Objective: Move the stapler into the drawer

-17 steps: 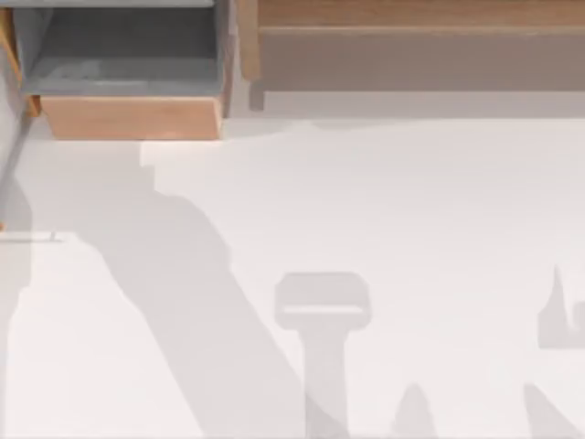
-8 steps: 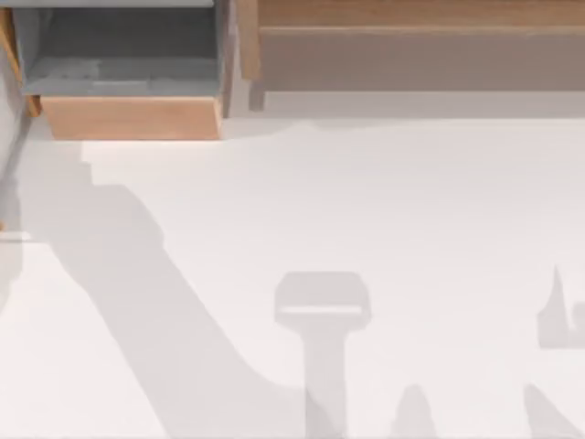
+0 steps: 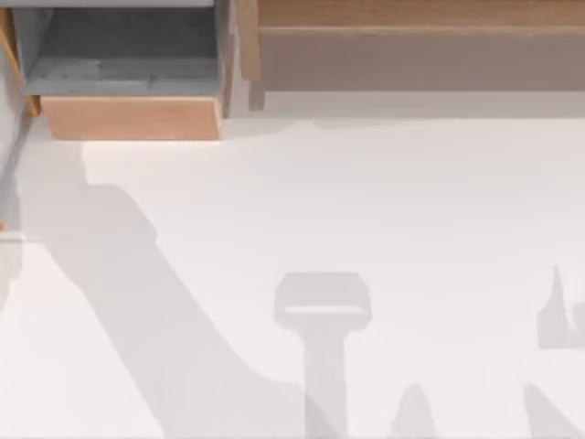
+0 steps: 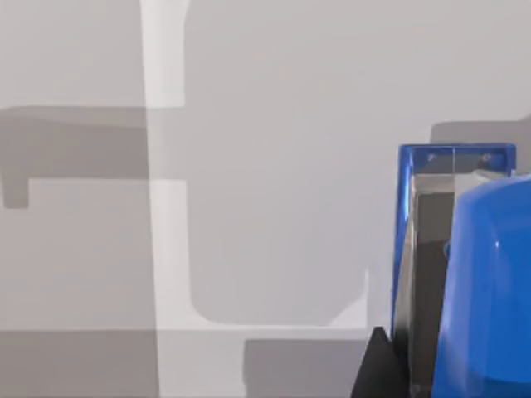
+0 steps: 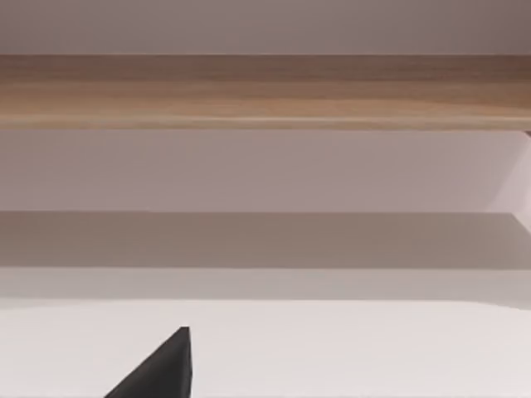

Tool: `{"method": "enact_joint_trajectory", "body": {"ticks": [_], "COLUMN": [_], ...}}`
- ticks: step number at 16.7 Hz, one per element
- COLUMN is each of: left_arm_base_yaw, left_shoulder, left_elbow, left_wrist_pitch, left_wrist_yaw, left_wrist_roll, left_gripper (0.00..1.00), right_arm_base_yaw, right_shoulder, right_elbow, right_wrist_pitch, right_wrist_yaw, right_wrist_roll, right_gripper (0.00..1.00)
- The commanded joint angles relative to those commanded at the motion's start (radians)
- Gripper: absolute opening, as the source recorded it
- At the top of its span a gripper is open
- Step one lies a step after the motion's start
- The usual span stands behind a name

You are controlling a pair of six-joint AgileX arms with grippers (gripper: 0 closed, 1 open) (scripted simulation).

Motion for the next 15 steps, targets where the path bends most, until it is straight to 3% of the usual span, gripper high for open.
{"method": "enact_joint_trajectory", "body": {"ticks": [1,14,15], "left_arm_base_yaw": [0.0,0.0,0.0], "left_shoulder": [0.0,0.0,0.0], "left_elbow": [0.0,0.0,0.0], "left_wrist_pitch": [0.0,0.0,0.0], "left_wrist_yaw": [0.0,0.0,0.0], "left_wrist_roll": [0.0,0.0,0.0], "left_gripper": [0.0,0.98,1.0], "right_arm_base_yaw": [0.0,0.0,0.0], "right_shoulder": [0.0,0.0,0.0], "right_elbow": [0.0,0.0,0.0], "right_wrist_pitch": [0.0,0.0,0.0], "right_wrist_yaw": [0.0,0.0,0.0], "right_wrist_roll": [0.0,0.0,0.0], "right_gripper": [1.0,1.0,1.0]}}
